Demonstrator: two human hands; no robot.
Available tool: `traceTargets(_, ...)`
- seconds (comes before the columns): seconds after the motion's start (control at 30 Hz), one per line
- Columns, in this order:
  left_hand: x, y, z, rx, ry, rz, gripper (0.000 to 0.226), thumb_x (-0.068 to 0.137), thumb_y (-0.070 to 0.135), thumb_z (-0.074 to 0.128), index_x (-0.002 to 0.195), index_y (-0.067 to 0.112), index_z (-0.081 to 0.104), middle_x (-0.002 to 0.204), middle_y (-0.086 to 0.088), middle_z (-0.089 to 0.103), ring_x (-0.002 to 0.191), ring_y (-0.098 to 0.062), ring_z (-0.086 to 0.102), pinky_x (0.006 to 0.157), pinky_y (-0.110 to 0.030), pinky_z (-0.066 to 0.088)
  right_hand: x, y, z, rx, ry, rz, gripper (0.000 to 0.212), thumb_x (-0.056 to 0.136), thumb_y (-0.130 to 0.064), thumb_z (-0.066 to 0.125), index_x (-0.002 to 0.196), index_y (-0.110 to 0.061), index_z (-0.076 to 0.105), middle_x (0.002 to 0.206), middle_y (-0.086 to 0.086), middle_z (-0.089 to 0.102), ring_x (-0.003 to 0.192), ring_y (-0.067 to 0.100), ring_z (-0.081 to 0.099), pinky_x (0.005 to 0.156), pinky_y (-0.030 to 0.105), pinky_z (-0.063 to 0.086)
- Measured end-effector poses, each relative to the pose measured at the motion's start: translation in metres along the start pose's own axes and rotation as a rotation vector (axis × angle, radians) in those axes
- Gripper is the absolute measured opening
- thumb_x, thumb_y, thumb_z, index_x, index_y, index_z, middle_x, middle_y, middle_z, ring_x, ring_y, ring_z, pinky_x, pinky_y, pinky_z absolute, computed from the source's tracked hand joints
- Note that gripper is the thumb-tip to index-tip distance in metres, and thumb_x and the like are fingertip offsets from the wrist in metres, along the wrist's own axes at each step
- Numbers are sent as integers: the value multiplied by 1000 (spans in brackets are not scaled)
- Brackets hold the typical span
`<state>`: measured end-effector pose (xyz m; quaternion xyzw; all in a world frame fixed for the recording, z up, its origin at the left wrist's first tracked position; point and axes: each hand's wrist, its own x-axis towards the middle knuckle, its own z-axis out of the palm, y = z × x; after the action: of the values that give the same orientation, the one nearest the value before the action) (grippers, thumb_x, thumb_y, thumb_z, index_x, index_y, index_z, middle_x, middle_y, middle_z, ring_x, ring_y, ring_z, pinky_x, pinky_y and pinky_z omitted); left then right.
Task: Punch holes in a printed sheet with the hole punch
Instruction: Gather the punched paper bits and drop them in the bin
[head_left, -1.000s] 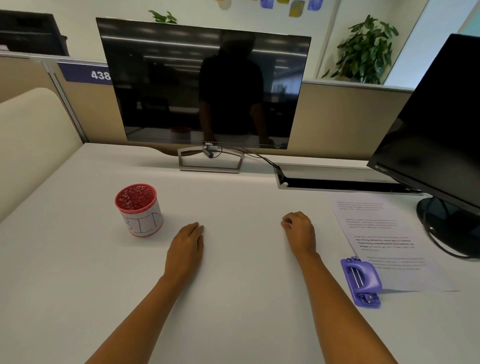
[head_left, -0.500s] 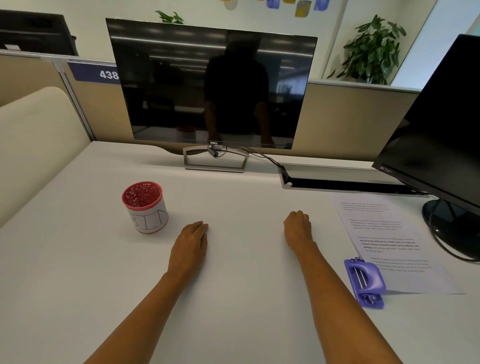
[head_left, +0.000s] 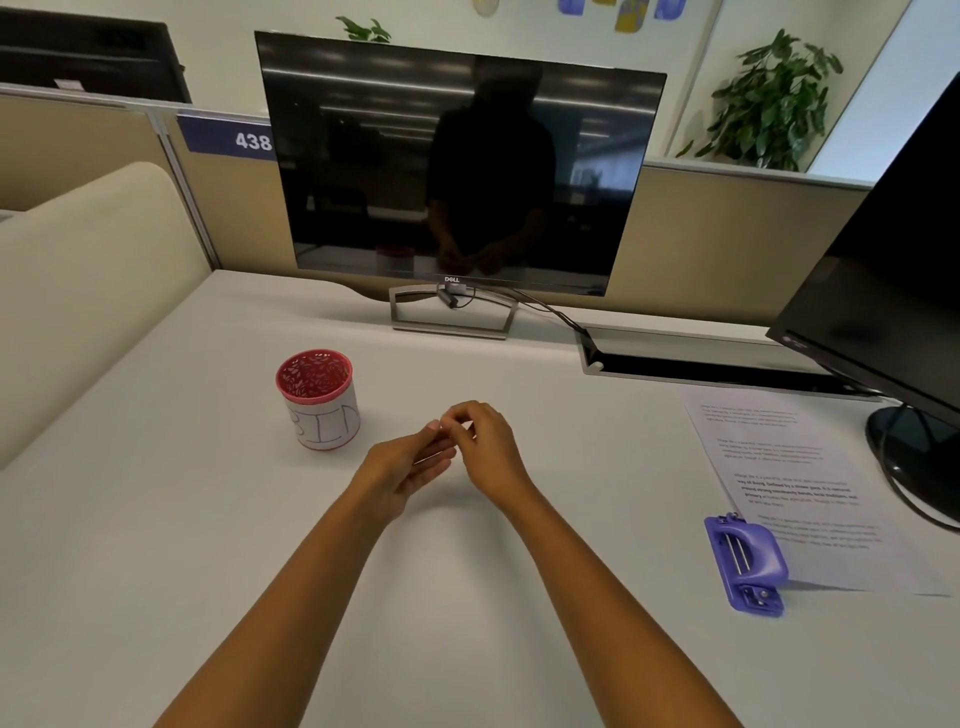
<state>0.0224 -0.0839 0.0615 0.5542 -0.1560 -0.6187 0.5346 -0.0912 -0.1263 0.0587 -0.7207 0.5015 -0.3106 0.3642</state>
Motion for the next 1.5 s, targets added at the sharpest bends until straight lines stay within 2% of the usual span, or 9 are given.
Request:
traceTargets(0.1,-2,10,-13,-103,3,-84,15,85,13,63,86,-1,69,75,-12,74,75,-19,71,66,-25,60,-1,-4,5,-54,12,-66,17,94,-20,52,101,-11,64,110,5,63,104,17,53,86,25,46)
traceTargets(0.23,-6,20,-28,-223,34,-191,14,83,10,64,80,-3,68,66,-14,73,57,-18,71,55,-27,60,0,-15,15,40,34,-85,16,90,-19,59,98,-9,68,106,7,67,89,14,58,69,7,42)
traceTargets(0.3,-11,26,-34,-225,59,-159,13,82,10,66,80,-2,67,63,-13,73,55,-17,70,51,-25,59,2,-21,22,89,45,-88,17,89,-20,61,99,-9,70,104,7,69,85,9,58,67,4,41)
traceTargets(0.4,-16,44,-43,-20,144,94,19,80,14,69,93,-1,66,70,-9,73,65,-17,71,65,-27,60,2,-26,35,132,43,-70,20,88,-21,62,101,-10,71,104,7,71,88,11,62,74,8,47)
traceTargets(0.5,-19,71,-49,557,445,499,27,83,24,66,101,4,69,94,-11,70,94,-25,65,91,-39,52,-1,-21,53,-53,-90,-78,19,89,-16,60,103,-7,69,105,10,69,95,19,64,86,25,52)
traceTargets(0.57,-18,88,-51,795,598,626,29,87,24,62,106,4,67,108,-15,68,104,-29,62,89,-38,50,-3,-17,64,-190,-189,-95,20,89,-13,58,106,-6,68,108,12,67,98,22,63,90,29,50)
traceTargets(0.87,12,110,-65,1206,619,466,33,87,18,61,112,-3,65,114,-23,65,103,-34,62,90,-41,51,6,-20,79,-317,-256,-141,20,84,-17,65,98,-4,69,101,13,66,93,25,62,84,31,51)
traceTargets(1.17,23,107,-68,1270,625,364,35,87,16,62,117,-2,61,116,-22,64,104,-34,61,88,-39,52,19,-31,85,-551,-389,-205,22,91,-7,50,105,2,64,109,18,61,100,31,58,87,37,50)
traceTargets(1.5,21,103,-70,1246,637,445,32,87,15,60,115,0,64,118,-21,64,106,-34,61,92,-40,50,20,-35,98,-720,-444,-207,28,94,-11,47,117,3,54,118,19,54,107,32,54,89,35,47)
